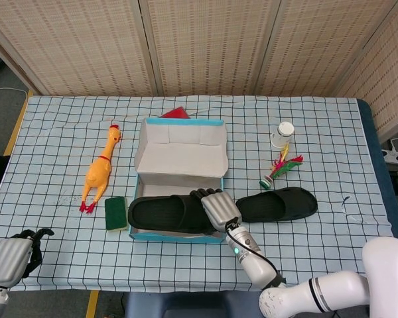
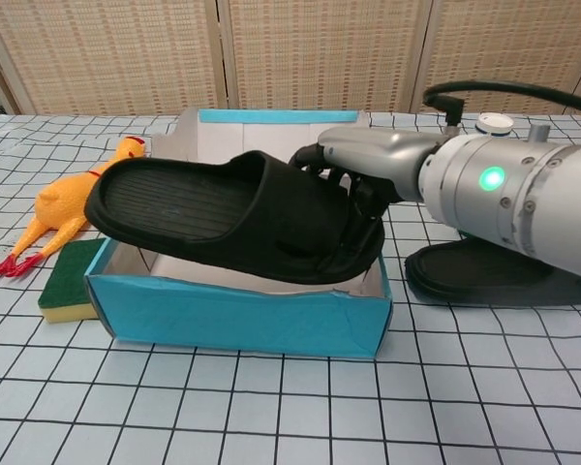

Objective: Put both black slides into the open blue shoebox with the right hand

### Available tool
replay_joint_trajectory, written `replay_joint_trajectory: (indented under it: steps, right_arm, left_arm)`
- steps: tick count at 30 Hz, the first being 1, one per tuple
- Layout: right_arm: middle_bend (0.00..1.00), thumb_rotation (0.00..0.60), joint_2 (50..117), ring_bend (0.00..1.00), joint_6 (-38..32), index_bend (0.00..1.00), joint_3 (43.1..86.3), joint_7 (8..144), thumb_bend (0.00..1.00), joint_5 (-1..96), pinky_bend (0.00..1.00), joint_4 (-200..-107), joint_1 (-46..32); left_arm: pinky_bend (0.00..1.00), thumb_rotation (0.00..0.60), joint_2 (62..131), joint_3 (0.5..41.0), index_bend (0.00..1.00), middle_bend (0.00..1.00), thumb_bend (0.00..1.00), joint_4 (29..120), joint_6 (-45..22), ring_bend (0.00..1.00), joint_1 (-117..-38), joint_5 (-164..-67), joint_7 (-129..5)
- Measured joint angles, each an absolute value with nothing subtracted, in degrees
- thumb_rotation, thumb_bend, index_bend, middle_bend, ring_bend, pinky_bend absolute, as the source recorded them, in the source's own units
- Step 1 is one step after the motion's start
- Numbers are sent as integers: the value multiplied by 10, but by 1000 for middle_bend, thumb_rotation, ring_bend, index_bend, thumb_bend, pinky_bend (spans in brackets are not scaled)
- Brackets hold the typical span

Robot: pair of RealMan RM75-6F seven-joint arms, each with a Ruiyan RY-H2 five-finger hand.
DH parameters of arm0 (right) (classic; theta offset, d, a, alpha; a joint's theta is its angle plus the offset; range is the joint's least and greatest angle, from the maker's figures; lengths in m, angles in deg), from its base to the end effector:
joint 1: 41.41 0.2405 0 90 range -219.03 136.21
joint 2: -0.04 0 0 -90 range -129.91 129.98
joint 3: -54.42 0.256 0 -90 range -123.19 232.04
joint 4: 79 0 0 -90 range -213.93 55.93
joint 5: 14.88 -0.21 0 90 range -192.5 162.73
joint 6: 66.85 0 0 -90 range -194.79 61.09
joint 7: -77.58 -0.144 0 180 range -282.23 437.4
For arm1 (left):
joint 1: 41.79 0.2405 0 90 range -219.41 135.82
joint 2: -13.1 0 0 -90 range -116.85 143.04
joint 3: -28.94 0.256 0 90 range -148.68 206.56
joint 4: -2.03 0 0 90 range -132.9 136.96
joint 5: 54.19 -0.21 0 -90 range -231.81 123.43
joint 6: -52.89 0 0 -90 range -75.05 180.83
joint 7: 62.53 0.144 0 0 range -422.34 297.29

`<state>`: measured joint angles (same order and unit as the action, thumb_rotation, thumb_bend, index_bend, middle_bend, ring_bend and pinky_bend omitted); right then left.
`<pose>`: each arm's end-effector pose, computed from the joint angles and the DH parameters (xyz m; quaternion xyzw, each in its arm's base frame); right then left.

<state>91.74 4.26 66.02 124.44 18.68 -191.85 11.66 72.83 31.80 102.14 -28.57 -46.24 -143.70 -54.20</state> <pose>-0.0480 -0.2806 -0.0268 0.7516 -0.4330 0.3216 0.3798 -0.2944 0.1541 0.1469 -0.6596 -0.3930 -0.3237 0.5529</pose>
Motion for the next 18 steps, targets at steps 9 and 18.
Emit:
replay_joint_trajectory:
  steps: [9, 18]
  right_arm:
    - [455, 600, 936, 255, 31, 506, 656, 1241, 82, 171, 412, -1880, 124]
    - [455, 600, 952, 255, 18, 506, 638, 1248, 81, 156, 413, -1840, 126]
  left_arm:
    - [550, 600, 727, 317, 348, 356, 483, 1021, -286, 388, -462, -1436, -547]
    - [550, 600, 726, 318, 348, 355, 483, 1023, -284, 388, -463, -1434, -546]
